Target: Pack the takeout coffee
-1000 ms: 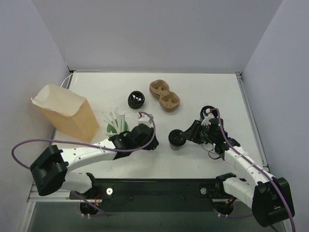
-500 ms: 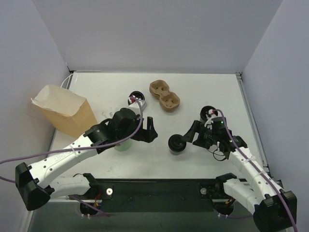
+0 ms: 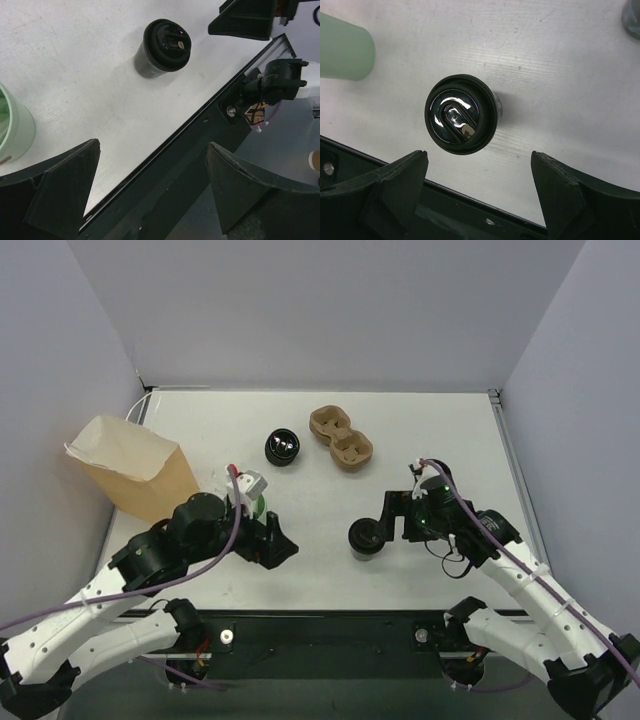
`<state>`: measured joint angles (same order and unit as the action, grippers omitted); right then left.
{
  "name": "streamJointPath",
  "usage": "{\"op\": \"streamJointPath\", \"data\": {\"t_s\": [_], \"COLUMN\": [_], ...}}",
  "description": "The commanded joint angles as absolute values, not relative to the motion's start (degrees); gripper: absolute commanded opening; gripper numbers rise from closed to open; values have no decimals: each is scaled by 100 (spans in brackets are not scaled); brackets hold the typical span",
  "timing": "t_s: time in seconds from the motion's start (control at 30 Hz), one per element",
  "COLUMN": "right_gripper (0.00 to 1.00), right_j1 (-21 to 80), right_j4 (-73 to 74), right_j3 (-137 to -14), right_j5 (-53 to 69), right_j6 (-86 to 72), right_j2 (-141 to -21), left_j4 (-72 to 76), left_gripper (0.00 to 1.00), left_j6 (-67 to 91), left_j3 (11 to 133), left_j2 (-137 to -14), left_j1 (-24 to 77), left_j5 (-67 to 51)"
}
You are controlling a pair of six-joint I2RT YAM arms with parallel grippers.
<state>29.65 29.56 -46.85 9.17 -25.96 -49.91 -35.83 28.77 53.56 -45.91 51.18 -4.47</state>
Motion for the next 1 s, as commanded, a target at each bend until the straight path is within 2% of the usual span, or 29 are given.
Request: {"op": "streamJointPath", "data": {"t_s": [0.0, 0.4, 0.67, 0.73, 0.87, 0.97], "right_gripper": [88, 89, 88, 85, 75, 73], "right_j1": [3602, 4491, 4825, 4869, 4878, 4817], "right_j4": [3322, 3076, 3111, 3129, 3225, 3444], "right_j3": [-5070, -5660, -5722, -5704, -5582, -5494], "right_j5": [-281, -466, -939, -1019, -1212, -1362], "right_j6": [-2312, -2101, -2127, -2180, -2311, -2522], "right_j2": [-5447, -7064, -7629, -7655, -7533, -7322], "left_j4": [-3762, -4017, -4333, -4473, -4210, -4506], "left_gripper": [97, 97, 97, 97, 97, 97], "left_j6": [3163, 3243, 3190, 3365, 3410, 3419], "left_j3": [5238, 5511, 5625, 5651, 5511, 5677], "left_j2": [-3703, -3182, -3024, -2980, -2515, -2496], "left_j1": [5098, 5098, 5098, 5098, 5098, 5098], "left_j5": [-527, -633, -291, 454, 790, 1185]}}
